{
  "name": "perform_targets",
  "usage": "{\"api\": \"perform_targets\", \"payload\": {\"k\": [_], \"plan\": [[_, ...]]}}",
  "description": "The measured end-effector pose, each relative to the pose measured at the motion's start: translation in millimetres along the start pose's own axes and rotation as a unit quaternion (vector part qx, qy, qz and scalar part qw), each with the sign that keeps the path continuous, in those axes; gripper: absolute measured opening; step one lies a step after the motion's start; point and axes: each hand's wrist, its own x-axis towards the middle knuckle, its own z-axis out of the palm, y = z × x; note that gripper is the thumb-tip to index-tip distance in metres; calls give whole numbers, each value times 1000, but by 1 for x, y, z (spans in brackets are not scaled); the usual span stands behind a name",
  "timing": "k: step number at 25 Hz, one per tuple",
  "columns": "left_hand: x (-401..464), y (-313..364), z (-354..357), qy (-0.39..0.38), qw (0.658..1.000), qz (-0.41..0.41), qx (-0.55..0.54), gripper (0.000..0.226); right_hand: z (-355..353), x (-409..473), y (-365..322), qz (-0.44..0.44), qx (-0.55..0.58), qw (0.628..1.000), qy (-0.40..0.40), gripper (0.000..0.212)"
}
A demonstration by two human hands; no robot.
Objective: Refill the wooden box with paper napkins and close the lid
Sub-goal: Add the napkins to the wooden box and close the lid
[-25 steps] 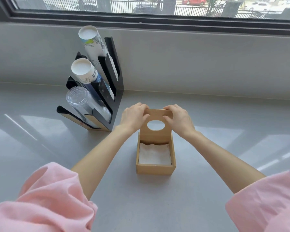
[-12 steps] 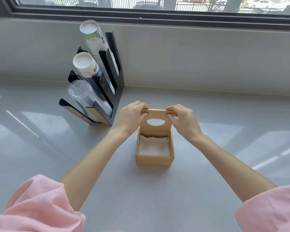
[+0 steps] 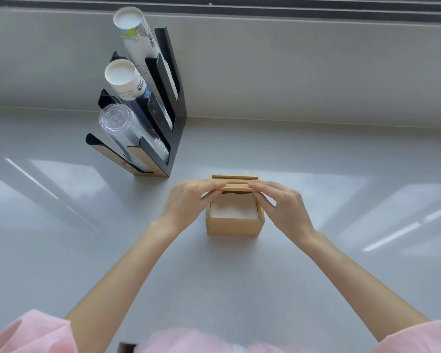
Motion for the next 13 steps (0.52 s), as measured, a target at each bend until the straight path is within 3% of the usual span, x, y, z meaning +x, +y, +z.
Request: {"api": "perform_targets", "payload": {"k": [4,13], "plan": [[-21,-5,12,-4,999,41,28,32,5,-20,2,-19,-15,1000,-6,30],[-40,-23,28,-38,995,82,47,41,18,-44,11,-41,-53,997,-22,29]]}}
